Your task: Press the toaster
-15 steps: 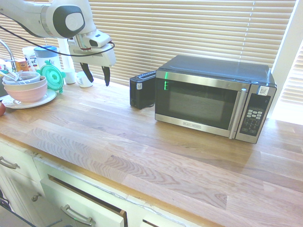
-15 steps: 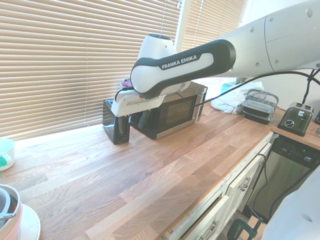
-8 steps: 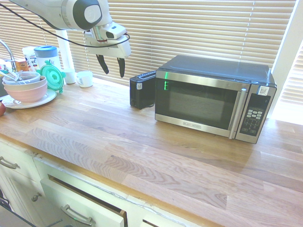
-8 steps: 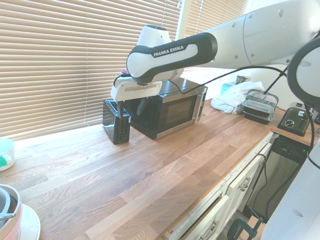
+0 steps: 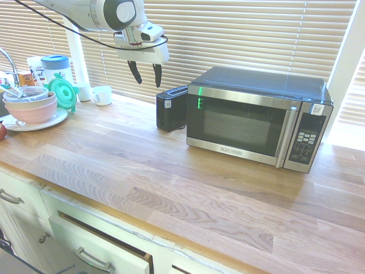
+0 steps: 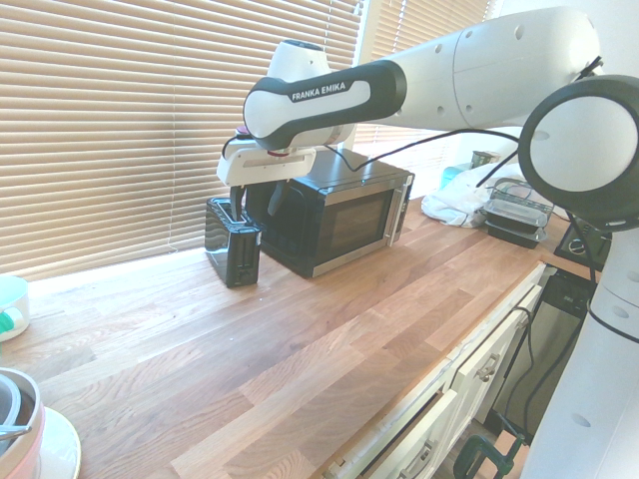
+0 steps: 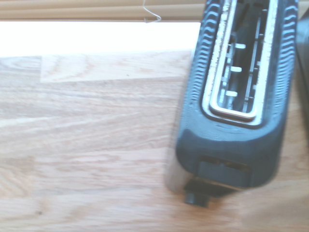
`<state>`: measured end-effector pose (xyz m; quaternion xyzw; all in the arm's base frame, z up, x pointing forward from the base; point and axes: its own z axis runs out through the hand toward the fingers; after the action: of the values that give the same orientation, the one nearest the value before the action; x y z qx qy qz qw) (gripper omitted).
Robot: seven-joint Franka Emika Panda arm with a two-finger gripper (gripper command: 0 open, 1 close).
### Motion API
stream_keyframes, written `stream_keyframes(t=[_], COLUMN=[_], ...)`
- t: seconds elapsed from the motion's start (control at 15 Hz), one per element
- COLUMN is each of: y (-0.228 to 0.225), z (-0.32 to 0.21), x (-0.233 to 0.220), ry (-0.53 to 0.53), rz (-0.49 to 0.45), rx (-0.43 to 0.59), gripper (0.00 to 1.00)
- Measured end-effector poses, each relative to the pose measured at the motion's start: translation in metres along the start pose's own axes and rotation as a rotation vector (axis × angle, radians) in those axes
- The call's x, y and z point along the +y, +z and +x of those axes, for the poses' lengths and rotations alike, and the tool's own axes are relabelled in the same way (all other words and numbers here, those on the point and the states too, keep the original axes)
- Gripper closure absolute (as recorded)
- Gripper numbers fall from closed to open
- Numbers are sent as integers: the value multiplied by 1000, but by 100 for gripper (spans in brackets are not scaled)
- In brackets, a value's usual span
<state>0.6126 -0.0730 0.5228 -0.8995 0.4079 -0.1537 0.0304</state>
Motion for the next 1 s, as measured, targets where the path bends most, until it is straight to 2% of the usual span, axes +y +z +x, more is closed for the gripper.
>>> stream_keyframes(t=[0.07, 0.27, 1.0], y=[1, 4, 5], z=[9, 25, 30], x=[11, 33, 43], ry=[-7, -13, -19], rz=[-5, -16, -23], rx=[1, 2, 2], gripper=[100, 100, 100])
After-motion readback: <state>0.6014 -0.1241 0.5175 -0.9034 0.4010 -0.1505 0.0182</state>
